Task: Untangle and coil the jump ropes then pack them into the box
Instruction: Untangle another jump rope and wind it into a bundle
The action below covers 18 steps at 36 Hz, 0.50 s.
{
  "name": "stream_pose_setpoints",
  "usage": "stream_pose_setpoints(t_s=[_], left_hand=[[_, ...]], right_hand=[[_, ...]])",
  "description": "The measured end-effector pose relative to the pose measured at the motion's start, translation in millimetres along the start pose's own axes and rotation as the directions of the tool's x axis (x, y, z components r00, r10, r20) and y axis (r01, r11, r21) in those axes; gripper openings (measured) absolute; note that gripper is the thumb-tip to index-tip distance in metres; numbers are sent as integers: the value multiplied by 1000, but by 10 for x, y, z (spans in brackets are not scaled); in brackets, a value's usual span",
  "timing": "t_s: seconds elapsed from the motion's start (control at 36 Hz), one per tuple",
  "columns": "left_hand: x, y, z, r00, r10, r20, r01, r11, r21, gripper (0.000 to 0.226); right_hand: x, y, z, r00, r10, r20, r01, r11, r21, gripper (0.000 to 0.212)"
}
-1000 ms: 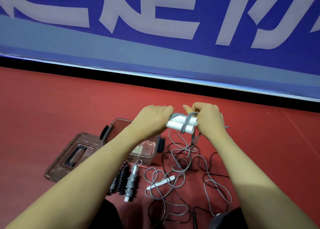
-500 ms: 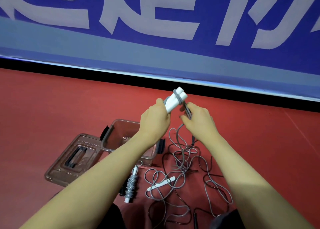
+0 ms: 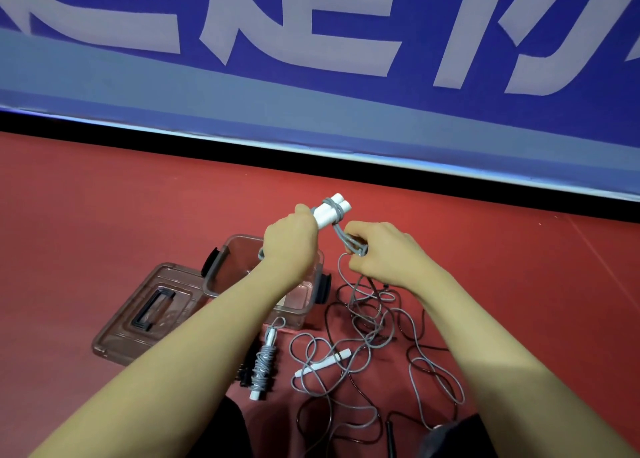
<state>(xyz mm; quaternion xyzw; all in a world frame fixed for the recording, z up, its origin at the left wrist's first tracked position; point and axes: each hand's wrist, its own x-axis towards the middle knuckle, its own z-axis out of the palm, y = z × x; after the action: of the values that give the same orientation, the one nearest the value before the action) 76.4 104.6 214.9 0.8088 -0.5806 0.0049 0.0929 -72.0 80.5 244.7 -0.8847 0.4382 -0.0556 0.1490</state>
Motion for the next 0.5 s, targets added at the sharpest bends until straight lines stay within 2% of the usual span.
stream_pose_setpoints(t_s=[0.06,0.11,0.19,0.25,0.39,0.5], left_hand=[[2,-19,6,1000,23,19,-24,998,59,16],[16,-40,18,998,53,31,-56,992,116,18],[25,-44,26,992,110,60,-119,976,183,23],[17,-25,38,983,161,87,-176,961,212,25],[6,-9,31,949,287,129,-313,912,266,27],[0,-6,-8,893,427,142,-449,831,329,24]], right_hand=[[2,7,0,999,-42,-31,39,995,-89,12],[15,30,23,980,-133,-146,109,981,-162,14],[24,82,74,861,-281,-424,171,945,-279,15],[28,116,105,821,-325,-469,170,924,-342,24],[67,114,125,744,-304,-595,172,948,-268,13],[79,106,172,756,-224,-615,145,974,-176,13]])
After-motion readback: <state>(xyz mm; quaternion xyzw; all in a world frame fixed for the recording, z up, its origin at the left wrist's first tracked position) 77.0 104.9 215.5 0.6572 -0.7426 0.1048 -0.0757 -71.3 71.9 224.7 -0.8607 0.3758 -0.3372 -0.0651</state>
